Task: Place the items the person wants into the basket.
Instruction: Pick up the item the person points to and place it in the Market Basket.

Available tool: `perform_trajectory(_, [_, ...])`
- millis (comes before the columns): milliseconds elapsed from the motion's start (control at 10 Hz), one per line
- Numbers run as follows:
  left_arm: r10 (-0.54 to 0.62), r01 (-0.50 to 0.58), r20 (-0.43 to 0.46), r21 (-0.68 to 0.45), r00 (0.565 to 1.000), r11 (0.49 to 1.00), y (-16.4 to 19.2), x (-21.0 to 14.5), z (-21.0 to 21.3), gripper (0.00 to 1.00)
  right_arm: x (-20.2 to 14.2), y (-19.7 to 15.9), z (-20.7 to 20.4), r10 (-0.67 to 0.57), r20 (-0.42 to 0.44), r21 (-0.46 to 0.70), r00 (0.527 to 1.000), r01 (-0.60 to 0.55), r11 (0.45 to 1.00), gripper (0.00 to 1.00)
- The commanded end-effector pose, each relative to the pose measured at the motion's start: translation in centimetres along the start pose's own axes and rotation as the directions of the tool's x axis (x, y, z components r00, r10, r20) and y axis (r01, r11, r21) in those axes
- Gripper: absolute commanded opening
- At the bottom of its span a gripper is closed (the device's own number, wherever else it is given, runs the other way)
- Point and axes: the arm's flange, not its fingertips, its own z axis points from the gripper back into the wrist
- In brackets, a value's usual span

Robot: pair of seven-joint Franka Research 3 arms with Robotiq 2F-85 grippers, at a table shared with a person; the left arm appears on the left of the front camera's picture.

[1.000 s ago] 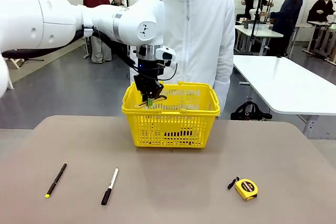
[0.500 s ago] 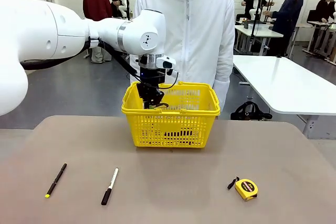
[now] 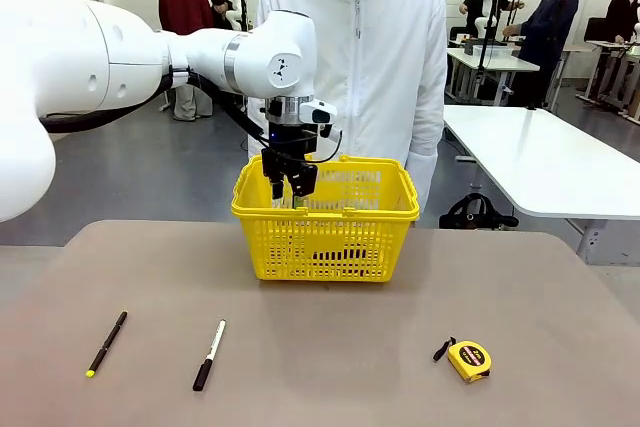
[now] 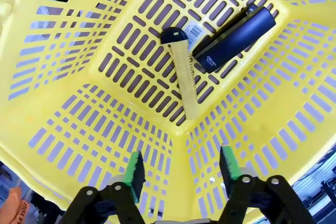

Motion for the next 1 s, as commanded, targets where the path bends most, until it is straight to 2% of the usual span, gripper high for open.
perform_trajectory(0, [-0.027, 0.027, -0.01, -0.022, 1.0, 0.999, 0.3, 0.9, 0.8, 1.0, 0.1, 0.0, 0.0, 0.015, 0.02, 0.023, 1.0, -0.015, 1.0, 0.89])
perform_trajectory(300, [0.004, -0.004, -0.019, -0.021, 1.0, 1.0, 0.2, 0.2, 1.9, 1.0, 0.1, 0.0, 0.0, 0.015, 0.02, 0.023, 1.0, -0.015, 1.0, 0.89])
perform_trajectory(400, [0.018, -0.018, 0.0, -0.02, 1.0, 1.0, -0.7, -1.6, 4.0, 1.0, 0.1, 0.0, 0.0, 0.015, 0.02, 0.023, 1.0, -0.015, 1.0, 0.89])
perform_trajectory(700, [0.113, -0.11, 0.076, -0.034, 0.991, 0.993, -4.5, -13.4, 12.0, 1.0, 0.1, 0.0, 0.0, 0.015, 0.02, 0.023, 1.0, -0.015, 1.0, 0.89])
perform_trajectory(800, [0.153, -0.151, 0.103, -0.027, 0.983, 0.988, -5.5, -16.4, 12.9, 1.0, 0.1, 0.0, 0.0, 0.015, 0.02, 0.023, 1.0, -0.015, 1.0, 0.89])
perform_trajectory(900, [0.2, -0.198, 0.093, -0.038, 0.975, 0.98, -6.1, -18.9, 12.8, 1.0, 0.1, 0.0, 0.0, 0.015, 0.02, 0.023, 1.0, -0.015, 1.0, 0.89])
